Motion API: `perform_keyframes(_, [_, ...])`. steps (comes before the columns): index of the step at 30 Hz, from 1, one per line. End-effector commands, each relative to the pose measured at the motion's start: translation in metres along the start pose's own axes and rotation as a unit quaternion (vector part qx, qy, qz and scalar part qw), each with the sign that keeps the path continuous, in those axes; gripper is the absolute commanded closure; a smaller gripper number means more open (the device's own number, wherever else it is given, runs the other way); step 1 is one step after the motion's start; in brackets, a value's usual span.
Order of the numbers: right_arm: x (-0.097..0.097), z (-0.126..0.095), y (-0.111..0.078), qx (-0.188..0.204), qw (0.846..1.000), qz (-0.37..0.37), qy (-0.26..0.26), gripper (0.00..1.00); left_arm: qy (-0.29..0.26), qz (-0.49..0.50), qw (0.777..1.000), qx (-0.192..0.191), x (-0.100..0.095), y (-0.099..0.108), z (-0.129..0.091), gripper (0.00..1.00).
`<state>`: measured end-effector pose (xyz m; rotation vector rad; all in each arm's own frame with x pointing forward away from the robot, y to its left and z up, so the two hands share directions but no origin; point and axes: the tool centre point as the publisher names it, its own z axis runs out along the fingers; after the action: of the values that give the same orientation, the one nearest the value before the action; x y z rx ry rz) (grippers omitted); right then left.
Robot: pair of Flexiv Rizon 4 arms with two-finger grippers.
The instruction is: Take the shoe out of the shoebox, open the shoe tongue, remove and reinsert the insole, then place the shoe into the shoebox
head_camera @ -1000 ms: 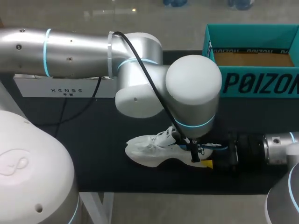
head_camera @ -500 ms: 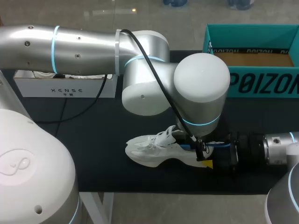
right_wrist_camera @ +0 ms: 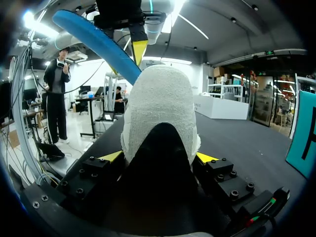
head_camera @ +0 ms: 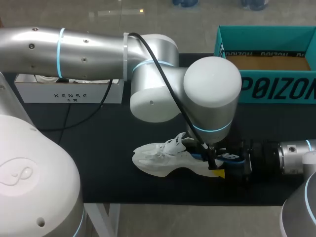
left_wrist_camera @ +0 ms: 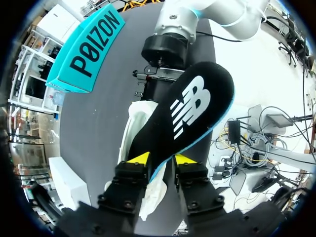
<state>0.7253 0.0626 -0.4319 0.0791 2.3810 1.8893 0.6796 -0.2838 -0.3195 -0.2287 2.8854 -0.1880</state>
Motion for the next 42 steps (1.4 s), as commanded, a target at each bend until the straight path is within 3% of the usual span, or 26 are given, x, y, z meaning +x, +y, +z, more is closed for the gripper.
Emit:
perform_keyframes(1, [0.001, 0.002, -0.002, 0.002, 1.0, 0.0, 0.0, 1.0, 0.013, -0.001, 1.0, 0.002, -0.002, -0.003, 0.009, 0.77])
perform_keyframes(25, [0.001, 0.002, -0.002, 0.002, 1.0, 0.0, 0.0, 1.0, 0.011, -0.033, 0.999, 0.008, -0.016, -0.019, 0.022, 0.85])
perform_keyframes(27, [0.001, 0.002, -0.002, 0.002, 1.0, 0.0, 0.0, 1.0, 0.013, -0.032, 0.999, 0.007, -0.015, -0.019, 0.024, 0.88])
perform_keyframes(28, [0.001, 0.002, -0.002, 0.002, 1.0, 0.0, 0.0, 1.0, 0.018, -0.031, 0.999, 0.008, -0.015, -0.019, 0.025, 0.98])
perform_keyframes(31, [0.001, 0.002, -0.002, 0.002, 1.0, 0.0, 0.0, 1.0, 0.032, -0.028, 0.999, 0.009, -0.016, -0.018, 0.026, 1.0])
perform_keyframes(36, [0.001, 0.002, -0.002, 0.002, 1.0, 0.0, 0.0, 1.0, 0.043, -0.034, 0.998, 0.017, -0.019, -0.013, 0.009, 1.0])
perform_keyframes(42, [0.001, 0.002, -0.002, 0.002, 1.0, 0.0, 0.0, 1.0, 0.077, -0.06, 0.994, 0.051, -0.033, -0.026, -0.042, 1.0])
